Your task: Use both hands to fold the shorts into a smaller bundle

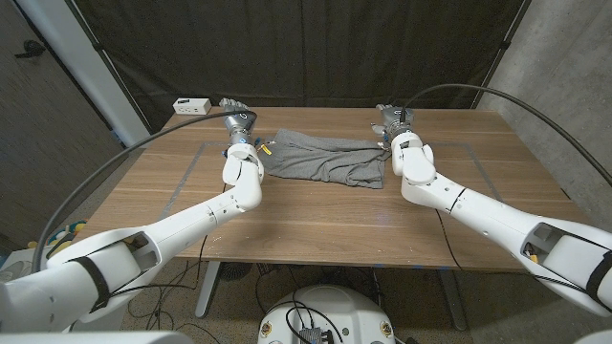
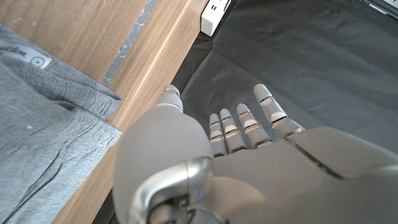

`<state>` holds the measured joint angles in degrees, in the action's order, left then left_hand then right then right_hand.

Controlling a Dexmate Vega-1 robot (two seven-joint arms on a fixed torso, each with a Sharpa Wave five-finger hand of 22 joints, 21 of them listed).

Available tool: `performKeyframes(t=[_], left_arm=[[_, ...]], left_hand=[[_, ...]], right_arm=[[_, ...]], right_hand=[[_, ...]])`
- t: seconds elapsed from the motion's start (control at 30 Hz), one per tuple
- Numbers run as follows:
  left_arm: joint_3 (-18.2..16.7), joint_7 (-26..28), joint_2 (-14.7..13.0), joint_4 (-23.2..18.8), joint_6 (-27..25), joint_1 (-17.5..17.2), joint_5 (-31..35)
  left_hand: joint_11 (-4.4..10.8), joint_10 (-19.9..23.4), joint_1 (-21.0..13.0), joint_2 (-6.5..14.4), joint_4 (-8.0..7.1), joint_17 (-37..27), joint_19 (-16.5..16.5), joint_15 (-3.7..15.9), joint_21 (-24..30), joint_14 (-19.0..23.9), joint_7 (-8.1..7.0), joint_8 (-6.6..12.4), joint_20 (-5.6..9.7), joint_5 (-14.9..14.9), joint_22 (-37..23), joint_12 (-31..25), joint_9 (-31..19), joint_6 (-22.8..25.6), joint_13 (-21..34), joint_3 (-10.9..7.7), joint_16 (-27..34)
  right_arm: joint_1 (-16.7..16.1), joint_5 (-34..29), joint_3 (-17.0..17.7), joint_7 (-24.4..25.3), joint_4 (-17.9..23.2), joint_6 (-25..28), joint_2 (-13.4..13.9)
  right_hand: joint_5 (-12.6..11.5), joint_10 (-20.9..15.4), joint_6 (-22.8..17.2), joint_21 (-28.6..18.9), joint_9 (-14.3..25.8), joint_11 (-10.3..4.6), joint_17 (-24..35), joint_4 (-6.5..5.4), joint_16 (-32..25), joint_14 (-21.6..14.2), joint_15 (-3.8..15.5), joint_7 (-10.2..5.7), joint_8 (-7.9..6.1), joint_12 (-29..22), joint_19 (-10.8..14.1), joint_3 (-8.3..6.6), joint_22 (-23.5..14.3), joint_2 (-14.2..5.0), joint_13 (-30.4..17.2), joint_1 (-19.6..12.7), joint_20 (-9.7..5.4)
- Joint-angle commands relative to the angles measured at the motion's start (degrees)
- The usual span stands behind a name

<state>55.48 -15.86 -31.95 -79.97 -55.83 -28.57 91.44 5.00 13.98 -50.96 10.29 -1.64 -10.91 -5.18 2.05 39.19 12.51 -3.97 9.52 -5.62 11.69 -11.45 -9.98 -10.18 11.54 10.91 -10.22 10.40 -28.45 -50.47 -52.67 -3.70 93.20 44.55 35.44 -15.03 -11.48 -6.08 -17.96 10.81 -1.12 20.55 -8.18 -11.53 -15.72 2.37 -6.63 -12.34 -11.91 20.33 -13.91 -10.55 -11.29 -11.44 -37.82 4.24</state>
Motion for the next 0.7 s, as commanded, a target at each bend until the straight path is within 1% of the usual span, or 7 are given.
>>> performKeyframes(t=[0.03,0.07,0.2,0.3,0.53,0.63,0.7], left_arm=[[-4.61,5.31,-1.05,-5.37,-1.52,-4.49,-4.04],[-5.33,6.24,-1.33,-6.46,-1.38,-5.15,-5.39],[-8.97,11.8,-1.87,-10.74,-1.16,-8.3,-12.39],[-11.88,15.18,-2.7,-14.59,-0.02,-10.71,-18.6],[-16.6,22.03,-4.79,-21.13,2.79,-15.3,-29.93],[-18.9,24.99,-5.51,-23.56,4.67,-17.38,-35.25],[-20.73,26.97,-5.86,-25.1,6.2,-18.9,-39.2]], left_hand=[[-0.44,-0.93,1.64,1.3,-1.71,-0.26,0.85,-0.49,-0.11,-0.49,0.08,0.14,-0.22,0.04,-0.01,-0.59,-0.26,-1.72,-0.03,-0.75,0.47],[-0.5,-0.97,1.93,1.38,-1.98,-0.29,1.0,-0.42,-0.15,-0.52,0.1,0.13,-0.25,0.02,-0.02,-0.64,-0.27,-1.99,-0.03,-0.84,0.5],[-1.23,-1.84,6.62,1.52,-6.05,-0.49,2.9,-0.77,-0.62,-1.43,0.47,0.46,-0.68,-0.27,-0.15,-0.96,-0.38,-3.87,0.01,-1.81,0.68],[-1.92,-2.69,9.27,1.33,-7.77,-0.49,4.42,-1.56,-1.14,-2.5,0.58,0.41,-1.34,-0.44,-0.15,-0.94,-0.38,-5.41,0.02,-2.17,0.55],[-3.0,-5.1,15.63,0.99,-9.27,-0.38,7.76,-2.8,-2.44,-5.79,-0.64,0.47,-2.46,-0.55,-0.07,-0.88,-0.32,-8.39,0.02,-2.18,0.13],[-3.27,-5.6,17.13,0.86,-9.35,-0.35,8.25,-2.86,-2.66,-6.08,-1.2,0.43,-2.63,-0.54,-0.05,-0.86,-0.3,-9.05,0.02,-2.02,0.23],[-3.83,-6.81,20.9,0.55,-9.44,-0.24,9.67,-2.98,-3.31,-8.12,-1.81,0.33,-2.7,-0.46,0.0,-0.81,-0.24,-10.72,-0.02,-1.37,0.0]], right_arm=[[-4.3,6.11,3.55,5.31,5.74,-3.4,1.76],[-4.58,5.78,3.37,5.87,5.92,-3.25,1.79],[-6.48,7.82,4.77,7.79,7.44,-4.66,2.33],[-8.08,8.27,5.38,10.31,8.53,-5.71,2.83],[-11.27,11.66,7.66,13.61,10.54,-8.46,3.54],[-12.84,13.21,8.71,15.28,11.37,-10.05,3.93],[-13.81,13.77,9.27,17.11,11.43,-10.95,3.86]], right_hand=[[0.27,-1.09,-1.92,0.0,0.07,0.18,-0.15,-0.85,-0.4,-0.5,2.55,0.27,-0.76,-0.36,0.62,-0.36,-0.04,0.15,-0.17,1.23,-0.81],[0.31,-1.09,-2.03,-0.05,0.07,0.24,-0.22,-0.92,-0.36,-0.41,2.54,0.23,-0.73,-0.33,0.85,-0.36,-0.03,0.26,-0.16,1.44,-1.1],[0.48,-1.05,-2.76,-0.03,0.04,0.7,-0.63,-1.03,0.18,0.86,2.29,0.7,-0.7,-0.16,1.3,-0.43,0.03,0.65,-0.13,2.2,-1.81],[0.55,-0.61,-2.93,0.06,0.03,0.78,-0.83,-1.03,0.39,1.42,2.2,0.75,-0.61,0.06,1.32,-0.45,0.07,0.79,-0.12,2.52,-1.93],[0.86,1.03,-3.65,0.89,0.02,0.36,-1.52,-1.58,1.02,4.21,1.67,0.8,-0.25,0.79,0.35,-0.63,0.19,0.42,-0.03,4.57,-2.64],[0.97,2.2,-3.89,1.66,0.02,-0.31,-2.11,-1.73,1.32,6.26,2.56,0.81,0.09,1.13,-0.66,-1.1,0.27,0.16,0.06,5.81,-3.23],[1.03,3.04,-3.88,2.1,0.02,-0.91,-2.47,-1.83,1.43,7.35,2.84,0.9,0.31,1.35,-1.26,-1.4,0.31,0.01,0.12,6.5,-3.62]])
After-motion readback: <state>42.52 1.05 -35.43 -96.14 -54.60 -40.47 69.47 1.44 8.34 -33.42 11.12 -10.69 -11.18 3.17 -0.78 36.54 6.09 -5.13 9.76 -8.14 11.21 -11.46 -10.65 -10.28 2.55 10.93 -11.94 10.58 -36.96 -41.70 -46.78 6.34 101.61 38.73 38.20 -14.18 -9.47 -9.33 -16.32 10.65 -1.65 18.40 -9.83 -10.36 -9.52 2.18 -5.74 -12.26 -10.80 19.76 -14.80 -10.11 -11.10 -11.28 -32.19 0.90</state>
